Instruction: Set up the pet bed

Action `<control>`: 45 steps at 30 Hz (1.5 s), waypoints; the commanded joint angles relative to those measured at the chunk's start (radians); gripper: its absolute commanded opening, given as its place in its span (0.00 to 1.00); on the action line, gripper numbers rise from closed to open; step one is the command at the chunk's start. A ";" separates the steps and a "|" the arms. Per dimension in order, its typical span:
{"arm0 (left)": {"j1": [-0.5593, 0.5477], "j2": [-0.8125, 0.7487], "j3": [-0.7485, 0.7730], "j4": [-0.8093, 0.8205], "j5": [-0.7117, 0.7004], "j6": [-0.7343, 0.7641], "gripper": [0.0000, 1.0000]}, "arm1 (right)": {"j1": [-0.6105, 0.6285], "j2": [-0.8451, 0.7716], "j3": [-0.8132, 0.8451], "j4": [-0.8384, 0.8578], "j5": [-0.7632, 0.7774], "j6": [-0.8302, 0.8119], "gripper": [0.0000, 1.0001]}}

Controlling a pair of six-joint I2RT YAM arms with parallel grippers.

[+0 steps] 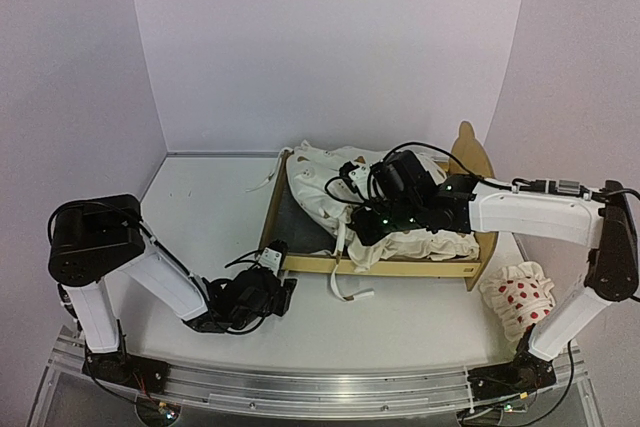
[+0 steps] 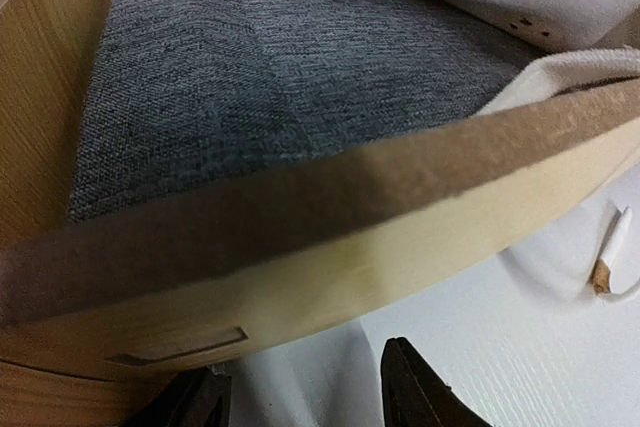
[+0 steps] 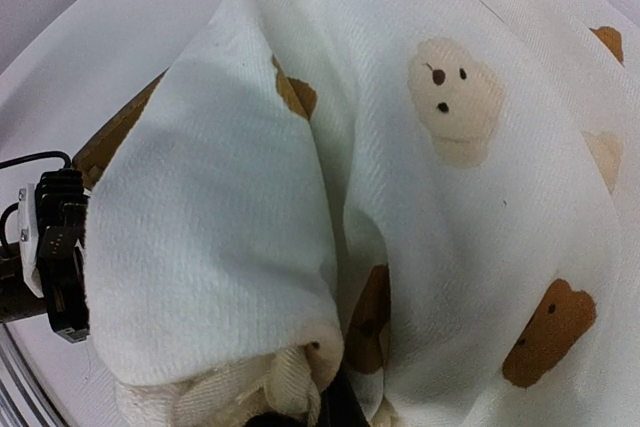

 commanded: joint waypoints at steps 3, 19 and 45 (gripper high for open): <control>0.003 0.087 0.022 0.201 -0.085 0.067 0.51 | -0.005 0.016 0.030 -0.023 0.002 0.006 0.00; 0.004 0.250 0.084 0.410 -0.097 0.159 0.06 | -0.005 0.034 0.031 -0.023 0.009 -0.002 0.00; -0.103 -0.246 -0.071 -0.242 0.055 -0.039 0.00 | -0.005 0.110 0.161 -0.034 -0.035 0.006 0.00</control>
